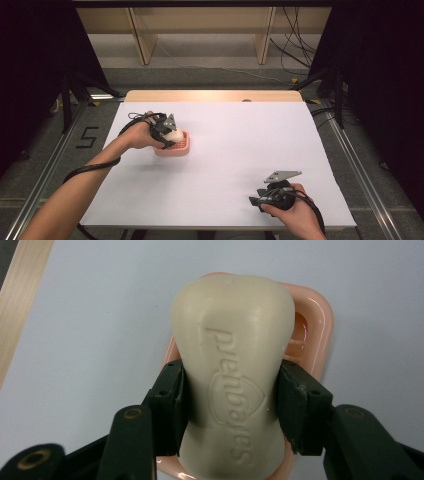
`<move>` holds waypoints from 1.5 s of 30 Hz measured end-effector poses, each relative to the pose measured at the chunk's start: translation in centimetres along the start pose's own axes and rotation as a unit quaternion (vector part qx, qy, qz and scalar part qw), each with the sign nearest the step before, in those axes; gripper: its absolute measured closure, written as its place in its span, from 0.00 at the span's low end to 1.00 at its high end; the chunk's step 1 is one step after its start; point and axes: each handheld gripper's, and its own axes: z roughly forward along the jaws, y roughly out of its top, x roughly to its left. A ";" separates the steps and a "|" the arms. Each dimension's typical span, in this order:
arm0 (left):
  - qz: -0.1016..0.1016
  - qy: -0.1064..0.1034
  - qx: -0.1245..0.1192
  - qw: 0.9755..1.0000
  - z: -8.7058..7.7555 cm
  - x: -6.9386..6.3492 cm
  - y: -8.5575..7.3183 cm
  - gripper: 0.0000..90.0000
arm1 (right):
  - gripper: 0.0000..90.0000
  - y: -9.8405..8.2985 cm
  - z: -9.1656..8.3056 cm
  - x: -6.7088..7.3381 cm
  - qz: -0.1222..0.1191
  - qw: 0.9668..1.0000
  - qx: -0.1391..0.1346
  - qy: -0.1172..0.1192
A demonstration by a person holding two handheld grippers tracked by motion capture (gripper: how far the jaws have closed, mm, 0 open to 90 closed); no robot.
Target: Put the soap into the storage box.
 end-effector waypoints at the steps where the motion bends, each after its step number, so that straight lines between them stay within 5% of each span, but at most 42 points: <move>1: 0.003 0.001 0.002 1.000 0.0 0.0 0.0 0.55 | 0.62 0.0 0.0 0.0 0.000 1.000 0.001 0.000; 26: -0.010 -0.003 0.013 1.000 0.9 0.3 -0.1 0.55 | 0.62 0.0 0.1 0.0 0.001 1.000 0.002 0.001; 45: -0.019 -0.010 0.012 1.000 0.6 0.6 0.2 0.54 | 0.62 0.0 0.0 0.5 0.025 1.000 0.013 0.002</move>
